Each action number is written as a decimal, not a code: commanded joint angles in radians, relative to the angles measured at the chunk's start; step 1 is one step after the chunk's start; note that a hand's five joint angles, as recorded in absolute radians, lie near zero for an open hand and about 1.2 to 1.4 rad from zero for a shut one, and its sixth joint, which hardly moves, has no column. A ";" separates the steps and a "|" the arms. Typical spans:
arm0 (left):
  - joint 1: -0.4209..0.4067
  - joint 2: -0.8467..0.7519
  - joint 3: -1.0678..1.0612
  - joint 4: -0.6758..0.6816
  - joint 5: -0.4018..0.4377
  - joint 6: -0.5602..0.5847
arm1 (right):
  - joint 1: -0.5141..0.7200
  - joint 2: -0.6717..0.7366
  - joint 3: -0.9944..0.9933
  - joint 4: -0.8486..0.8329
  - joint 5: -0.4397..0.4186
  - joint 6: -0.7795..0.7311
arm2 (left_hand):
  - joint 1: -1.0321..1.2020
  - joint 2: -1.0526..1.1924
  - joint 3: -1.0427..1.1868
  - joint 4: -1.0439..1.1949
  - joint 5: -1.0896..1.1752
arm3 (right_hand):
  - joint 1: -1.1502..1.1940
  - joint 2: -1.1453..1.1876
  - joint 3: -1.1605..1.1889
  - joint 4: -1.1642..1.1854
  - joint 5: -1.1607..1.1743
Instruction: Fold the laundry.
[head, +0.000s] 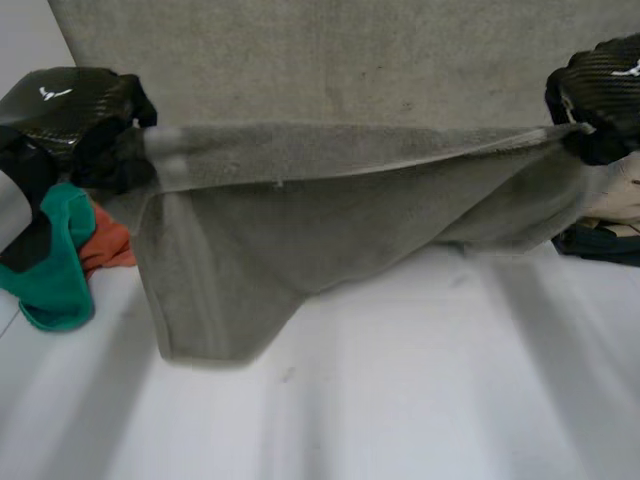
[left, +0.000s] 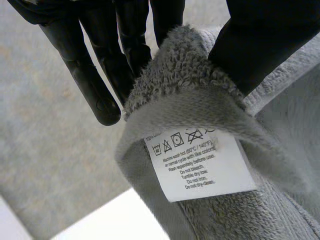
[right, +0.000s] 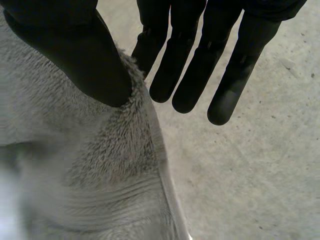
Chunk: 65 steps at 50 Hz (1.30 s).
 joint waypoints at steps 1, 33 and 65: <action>0.042 -0.125 0.012 -0.085 0.026 0.020 | 0.083 0.042 -0.054 0.288 0.088 -0.259 | 0.244 0.199 0.207 0.197 0.240 | 0.274 0.223 0.211 0.200 0.234; 0.031 -0.394 0.330 0.513 -0.008 -0.132 | 0.206 0.273 -0.135 -0.646 0.337 -0.081 | 0.244 0.199 0.207 0.197 0.240 | 0.274 0.223 0.211 0.200 0.234; 0.043 -0.294 -0.263 0.478 0.082 0.057 | 0.033 0.369 0.158 -0.212 0.136 0.185 | 0.244 0.199 0.207 0.197 0.240 | -0.549 -0.599 -0.612 -0.622 -0.588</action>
